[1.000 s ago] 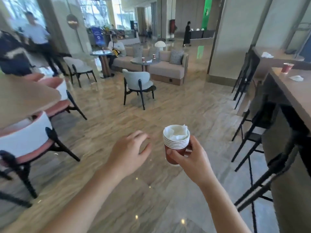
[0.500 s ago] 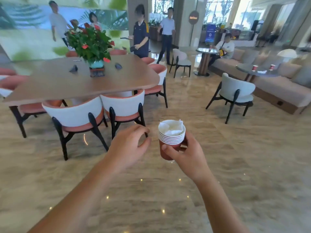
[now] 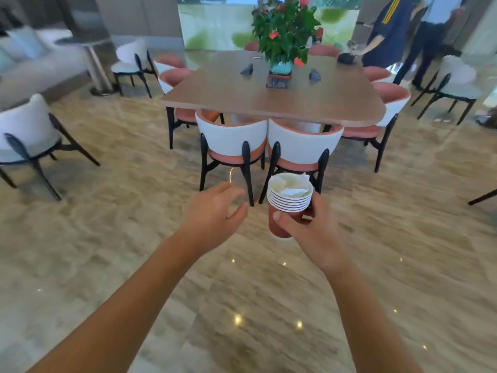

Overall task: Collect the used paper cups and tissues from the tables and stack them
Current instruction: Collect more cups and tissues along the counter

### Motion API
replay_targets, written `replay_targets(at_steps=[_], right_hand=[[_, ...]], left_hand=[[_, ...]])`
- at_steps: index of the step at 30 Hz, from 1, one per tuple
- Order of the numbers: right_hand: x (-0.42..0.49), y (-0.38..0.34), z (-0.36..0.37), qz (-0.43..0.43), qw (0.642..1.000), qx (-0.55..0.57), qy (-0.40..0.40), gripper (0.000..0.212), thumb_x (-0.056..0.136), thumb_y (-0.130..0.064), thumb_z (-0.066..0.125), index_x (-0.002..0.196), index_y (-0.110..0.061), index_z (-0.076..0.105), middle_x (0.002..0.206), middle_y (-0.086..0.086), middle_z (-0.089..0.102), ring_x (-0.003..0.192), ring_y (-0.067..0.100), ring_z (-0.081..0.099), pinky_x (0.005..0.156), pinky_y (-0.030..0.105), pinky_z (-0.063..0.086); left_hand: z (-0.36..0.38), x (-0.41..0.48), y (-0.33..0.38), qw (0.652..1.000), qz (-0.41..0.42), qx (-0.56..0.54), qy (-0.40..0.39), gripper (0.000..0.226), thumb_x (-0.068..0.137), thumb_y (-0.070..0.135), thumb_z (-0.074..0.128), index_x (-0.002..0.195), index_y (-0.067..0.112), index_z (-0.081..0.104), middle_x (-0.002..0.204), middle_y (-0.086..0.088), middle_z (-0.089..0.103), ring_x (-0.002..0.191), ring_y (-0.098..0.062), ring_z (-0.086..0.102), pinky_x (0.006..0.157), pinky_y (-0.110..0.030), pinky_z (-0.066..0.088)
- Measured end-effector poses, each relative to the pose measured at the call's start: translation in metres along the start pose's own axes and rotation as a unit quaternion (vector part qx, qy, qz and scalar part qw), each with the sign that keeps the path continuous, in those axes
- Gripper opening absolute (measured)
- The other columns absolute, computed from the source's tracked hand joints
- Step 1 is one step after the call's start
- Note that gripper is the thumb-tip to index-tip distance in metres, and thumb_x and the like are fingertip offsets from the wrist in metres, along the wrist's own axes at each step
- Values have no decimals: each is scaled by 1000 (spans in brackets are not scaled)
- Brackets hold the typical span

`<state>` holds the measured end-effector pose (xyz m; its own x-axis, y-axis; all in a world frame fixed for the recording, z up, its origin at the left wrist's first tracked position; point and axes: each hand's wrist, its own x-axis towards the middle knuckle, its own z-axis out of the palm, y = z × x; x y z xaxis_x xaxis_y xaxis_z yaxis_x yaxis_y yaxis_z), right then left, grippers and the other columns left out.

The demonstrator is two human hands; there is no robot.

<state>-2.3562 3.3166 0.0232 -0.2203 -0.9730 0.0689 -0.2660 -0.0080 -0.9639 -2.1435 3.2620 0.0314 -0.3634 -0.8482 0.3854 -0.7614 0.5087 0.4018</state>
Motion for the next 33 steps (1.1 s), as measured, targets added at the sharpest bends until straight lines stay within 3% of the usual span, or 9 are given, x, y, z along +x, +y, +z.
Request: replay_targets(at_steps=[5,8,11,17,21,26,33], right_hand=[[-1,6,-34,-12,999,14,-40,55,80,-32,87,116,-56,53,114,-27,68,105,-9,64,90,19,52],[-4,18,-73,-9,1000,10,-16,55,78,-31,88,123,-40,58,112,-20,71,105,-3,66,92,25,56],[-13,34,-127,-3,1000,2,21,58,78,-28,89,128,-30,60,110,-17,72,102,-1,68,87,22,56],[-33,61,-245,13,991,-30,131,49,79,-25,87,122,-29,63,105,-14,74,94,-4,68,76,10,53],[-44,81,-312,39,980,-50,191,48,79,-25,87,122,-26,66,104,-12,76,98,4,71,86,26,58],[-39,111,-381,69,961,-67,258,45,79,-25,87,120,-26,67,100,-13,75,93,-2,69,79,15,53],[6,137,-472,93,933,-98,335,49,79,-27,87,123,-24,66,103,-11,76,99,3,71,86,25,57]], left_hand=[[11,-9,32,999,-22,28,21,22,94,31,61,111,18,68,107,6,67,90,-13,64,70,-23,43],[30,0,66,1000,-9,15,21,23,93,30,61,112,18,68,109,5,67,93,-14,64,73,-26,46],[60,16,111,1000,8,-1,-3,23,95,35,56,112,22,65,109,8,65,93,-13,63,76,-33,52],[127,55,211,994,87,-48,-41,25,96,38,53,113,24,65,112,14,62,92,-8,61,77,-31,51],[170,90,269,986,135,-79,-65,27,94,38,56,114,22,65,111,13,64,95,-10,63,78,-35,53],[235,132,328,972,183,-107,-106,29,94,40,56,116,24,65,113,12,64,92,-10,60,76,-27,44],[313,217,401,949,233,-157,-141,27,95,39,56,116,24,65,115,13,64,99,-11,62,83,-32,50]])
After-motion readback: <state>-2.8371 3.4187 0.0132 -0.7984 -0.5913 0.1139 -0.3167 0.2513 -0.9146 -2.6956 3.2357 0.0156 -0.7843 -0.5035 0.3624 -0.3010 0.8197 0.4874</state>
